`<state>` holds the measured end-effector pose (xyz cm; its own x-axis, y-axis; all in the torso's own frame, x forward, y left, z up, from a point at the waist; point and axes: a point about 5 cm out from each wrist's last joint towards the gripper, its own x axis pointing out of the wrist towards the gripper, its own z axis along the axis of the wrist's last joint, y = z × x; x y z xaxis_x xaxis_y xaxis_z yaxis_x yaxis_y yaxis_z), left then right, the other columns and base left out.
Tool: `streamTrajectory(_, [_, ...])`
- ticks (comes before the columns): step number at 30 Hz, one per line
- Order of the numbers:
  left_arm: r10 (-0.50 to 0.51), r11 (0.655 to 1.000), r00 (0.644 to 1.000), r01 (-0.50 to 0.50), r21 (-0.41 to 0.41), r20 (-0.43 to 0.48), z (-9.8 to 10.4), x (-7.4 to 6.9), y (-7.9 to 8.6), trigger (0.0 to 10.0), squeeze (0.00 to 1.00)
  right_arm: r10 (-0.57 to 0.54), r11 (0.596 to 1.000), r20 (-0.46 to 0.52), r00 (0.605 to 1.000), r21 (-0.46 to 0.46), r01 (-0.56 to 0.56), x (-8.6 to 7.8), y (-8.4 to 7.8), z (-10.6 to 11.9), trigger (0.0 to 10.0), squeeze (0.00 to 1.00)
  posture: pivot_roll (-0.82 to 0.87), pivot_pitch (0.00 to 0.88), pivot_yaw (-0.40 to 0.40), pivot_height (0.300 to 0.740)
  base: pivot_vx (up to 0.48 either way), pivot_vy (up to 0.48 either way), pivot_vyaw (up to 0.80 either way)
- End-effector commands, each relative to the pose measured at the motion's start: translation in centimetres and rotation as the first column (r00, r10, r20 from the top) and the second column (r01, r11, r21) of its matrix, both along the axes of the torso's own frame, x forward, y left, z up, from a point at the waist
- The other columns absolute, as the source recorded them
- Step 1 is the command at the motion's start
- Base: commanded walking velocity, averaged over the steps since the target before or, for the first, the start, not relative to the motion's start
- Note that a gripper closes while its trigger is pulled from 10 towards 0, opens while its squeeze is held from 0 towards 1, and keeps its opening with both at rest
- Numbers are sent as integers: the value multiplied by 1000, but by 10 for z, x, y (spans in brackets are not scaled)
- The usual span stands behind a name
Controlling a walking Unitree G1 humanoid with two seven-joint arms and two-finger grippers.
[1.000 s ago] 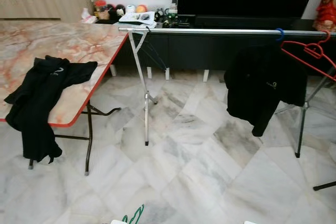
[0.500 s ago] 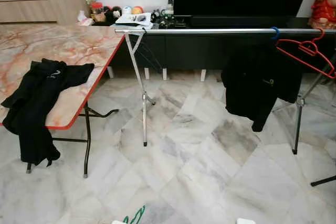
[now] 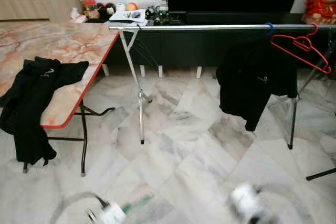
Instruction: Hang hanger
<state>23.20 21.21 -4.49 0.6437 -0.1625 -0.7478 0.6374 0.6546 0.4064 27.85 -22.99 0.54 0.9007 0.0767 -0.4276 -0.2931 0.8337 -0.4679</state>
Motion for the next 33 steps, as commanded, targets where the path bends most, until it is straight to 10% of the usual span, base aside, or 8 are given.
streamTrajectory(1, [-80,997,997,80,-14,-5,-4,-2,-17,10000,0,117,993,-70,991,9,-116,-14,23,-18,10000,0,79,42,38,740,0,0,0])
streamTrajectory(7, [-175,983,984,174,-56,-16,3,3,-22,10000,0,236,970,-52,970,73,-232,-7,33,-9,10000,0,81,30,41,740,0,0,0])
streamTrajectory(13, [-522,853,845,512,-103,-114,20,14,-37,10000,0,708,702,-169,686,271,-658,-20,62,-3,10000,0,72,5,39,740,0,0,0])
streamTrajectory(17, [-664,747,731,655,-110,-158,36,23,-41,10000,0,836,546,-243,492,278,-790,-28,62,0,10000,0,81,0,28,740,0,0,0])
streamTrajectory(20, [-705,708,693,698,-105,-152,48,33,-45,10000,0,863,493,-273,425,276,-825,-26,60,5,10000,0,84,0,22,740,0,0,0])
streamTrajectory(33, [-757,644,653,744,-181,-11,100,68,-86,10000,0,890,451,-202,408,265,-852,-6,72,25,10000,0,86,18,1,740,0,0,0])
